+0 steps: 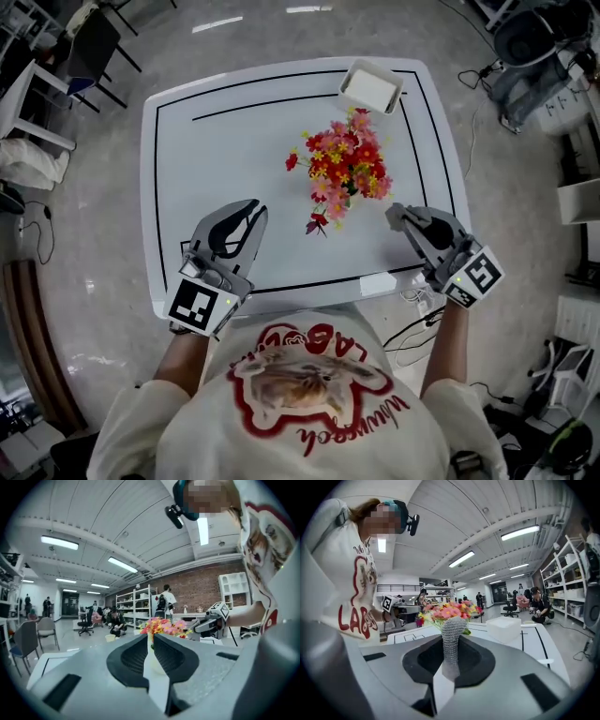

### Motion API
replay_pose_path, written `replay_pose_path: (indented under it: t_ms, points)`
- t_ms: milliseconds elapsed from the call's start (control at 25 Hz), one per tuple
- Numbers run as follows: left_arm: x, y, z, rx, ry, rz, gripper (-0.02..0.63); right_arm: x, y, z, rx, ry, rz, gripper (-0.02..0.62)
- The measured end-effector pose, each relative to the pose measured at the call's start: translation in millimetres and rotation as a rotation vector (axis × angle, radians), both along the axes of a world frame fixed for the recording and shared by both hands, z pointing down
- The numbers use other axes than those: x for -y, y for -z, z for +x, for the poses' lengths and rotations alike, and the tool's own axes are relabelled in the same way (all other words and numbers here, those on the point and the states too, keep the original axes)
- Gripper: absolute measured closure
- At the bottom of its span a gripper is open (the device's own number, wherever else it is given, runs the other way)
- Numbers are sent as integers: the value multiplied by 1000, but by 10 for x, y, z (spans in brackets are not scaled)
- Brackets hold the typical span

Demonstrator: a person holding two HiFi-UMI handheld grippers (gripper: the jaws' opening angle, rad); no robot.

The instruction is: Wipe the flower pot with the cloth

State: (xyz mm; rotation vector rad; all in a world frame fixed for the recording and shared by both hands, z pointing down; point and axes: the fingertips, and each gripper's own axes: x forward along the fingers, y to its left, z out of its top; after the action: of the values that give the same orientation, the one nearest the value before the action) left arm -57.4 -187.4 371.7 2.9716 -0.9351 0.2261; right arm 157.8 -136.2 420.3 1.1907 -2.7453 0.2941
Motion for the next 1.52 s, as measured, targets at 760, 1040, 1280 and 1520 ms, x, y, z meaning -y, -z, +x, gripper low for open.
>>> replay_pose_path:
  t_ms: [760, 1040, 1280, 1520]
  points:
    - [-771, 376, 432, 77, -495, 104, 362, -287, 1102, -1882, -64, 485, 175, 552]
    - [-700, 354, 347, 94, -436, 148, 362, -275, 1145, -2160, -32, 608, 195, 554]
    - [-629, 361, 282, 111, -363, 164, 380, -240, 1139, -2268, -26, 641, 194, 552]
    - [-653, 366, 288, 111, -349, 197, 518, -184, 1170, -2294, -10, 648, 197, 552]
